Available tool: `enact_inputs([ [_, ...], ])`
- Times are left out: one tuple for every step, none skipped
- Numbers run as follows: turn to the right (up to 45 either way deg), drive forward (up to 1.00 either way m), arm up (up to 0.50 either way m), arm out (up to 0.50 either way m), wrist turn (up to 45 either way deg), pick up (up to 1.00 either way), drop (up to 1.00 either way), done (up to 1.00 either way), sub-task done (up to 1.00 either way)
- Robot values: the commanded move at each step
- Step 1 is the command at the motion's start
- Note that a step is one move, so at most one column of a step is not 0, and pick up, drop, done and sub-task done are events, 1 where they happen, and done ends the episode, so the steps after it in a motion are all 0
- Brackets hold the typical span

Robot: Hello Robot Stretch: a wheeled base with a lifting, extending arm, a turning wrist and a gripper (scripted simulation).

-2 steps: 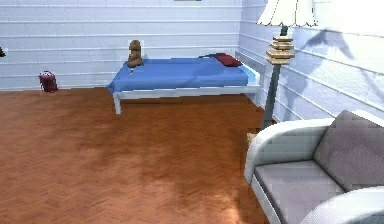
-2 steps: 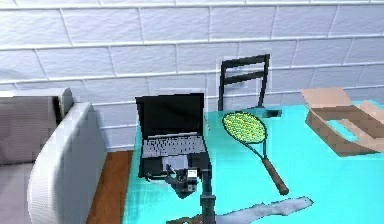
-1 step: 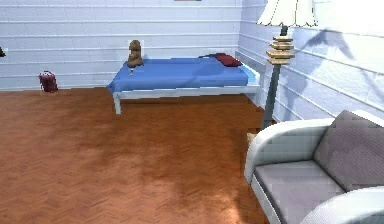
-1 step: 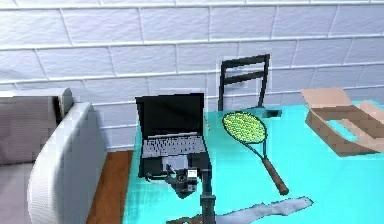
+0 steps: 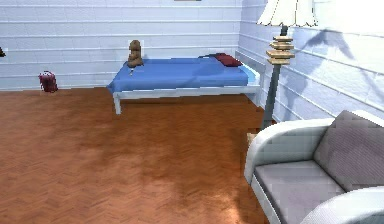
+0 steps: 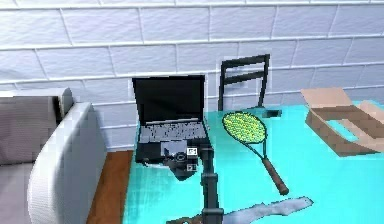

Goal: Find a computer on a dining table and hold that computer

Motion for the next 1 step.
enact_inputs([
  [0.0, 0.0, 0.0, 0.0, 0.0, 0.0, 0.0, 1.0, 0.0],
])
